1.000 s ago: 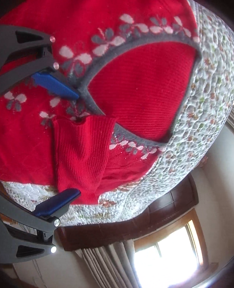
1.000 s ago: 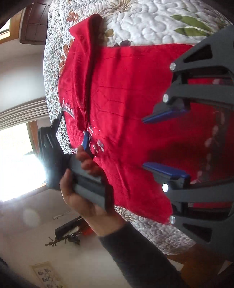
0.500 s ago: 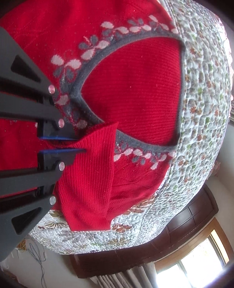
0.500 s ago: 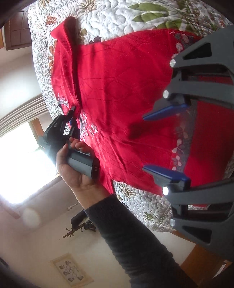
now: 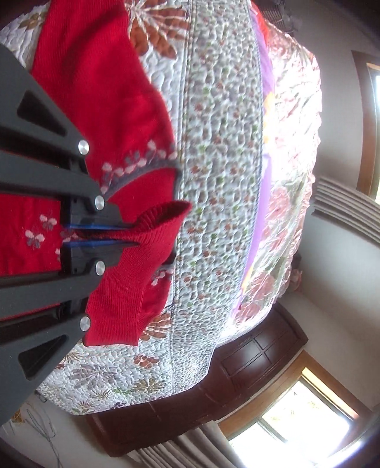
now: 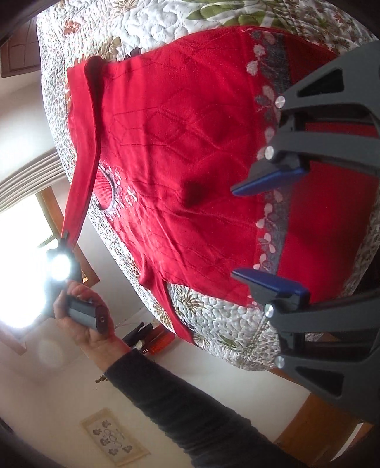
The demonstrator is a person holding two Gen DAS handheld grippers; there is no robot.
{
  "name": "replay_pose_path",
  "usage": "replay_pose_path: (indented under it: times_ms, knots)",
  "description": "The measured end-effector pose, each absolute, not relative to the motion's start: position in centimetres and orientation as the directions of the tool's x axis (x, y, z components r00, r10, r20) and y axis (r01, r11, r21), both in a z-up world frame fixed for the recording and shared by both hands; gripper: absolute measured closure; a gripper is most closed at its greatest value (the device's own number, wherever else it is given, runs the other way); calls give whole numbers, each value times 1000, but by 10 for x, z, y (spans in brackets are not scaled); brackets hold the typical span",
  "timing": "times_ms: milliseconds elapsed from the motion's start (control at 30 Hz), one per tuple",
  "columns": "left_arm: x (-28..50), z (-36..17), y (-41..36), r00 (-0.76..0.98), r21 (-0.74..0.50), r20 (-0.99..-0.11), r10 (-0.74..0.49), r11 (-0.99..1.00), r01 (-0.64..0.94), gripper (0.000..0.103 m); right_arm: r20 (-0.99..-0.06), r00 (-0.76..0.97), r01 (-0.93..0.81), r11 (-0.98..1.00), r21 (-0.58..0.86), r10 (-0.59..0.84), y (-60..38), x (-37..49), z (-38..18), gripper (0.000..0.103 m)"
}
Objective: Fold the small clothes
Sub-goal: 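Pull the cuff further across the chest with the left tool and release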
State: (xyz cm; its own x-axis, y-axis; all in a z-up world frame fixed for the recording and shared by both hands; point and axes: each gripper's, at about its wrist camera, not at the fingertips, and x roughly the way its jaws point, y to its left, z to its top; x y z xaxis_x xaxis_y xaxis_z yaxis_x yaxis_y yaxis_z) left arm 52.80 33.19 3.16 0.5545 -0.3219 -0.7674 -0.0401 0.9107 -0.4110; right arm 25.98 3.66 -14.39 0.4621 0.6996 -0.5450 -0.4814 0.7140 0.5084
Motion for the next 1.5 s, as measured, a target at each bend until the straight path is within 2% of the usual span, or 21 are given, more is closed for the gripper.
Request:
replay_pose_path:
  times_ms: [267, 633, 833, 1400, 1433, 1500]
  knots:
    - [502, 33, 396, 569, -386, -783, -252, 914, -125, 98, -550, 455, -494, 712, 498, 700, 44, 256, -139, 50]
    - [472, 1, 447, 553, -415, -796, -245, 887, -204, 98, -560, 434, -509, 705, 494, 706, 59, 250, -136, 50]
    - [464, -10, 464, 553, -433, -795, -248, 871, -232, 98, -567, 428, -510, 706, 492, 704, 63, 250, -137, 50]
    - [469, -76, 478, 440, -396, -864, -244, 870, -295, 98, -577, 412, -512, 703, 494, 705, 71, 248, -141, 49]
    - [469, -81, 479, 430, -392, -869, -245, 871, -296, 98, -578, 412, -512, 704, 493, 704, 71, 248, -142, 49]
    - [470, -88, 482, 407, -367, -886, -224, 874, -318, 87, -578, 413, -511, 705, 492, 703, 70, 248, -141, 49]
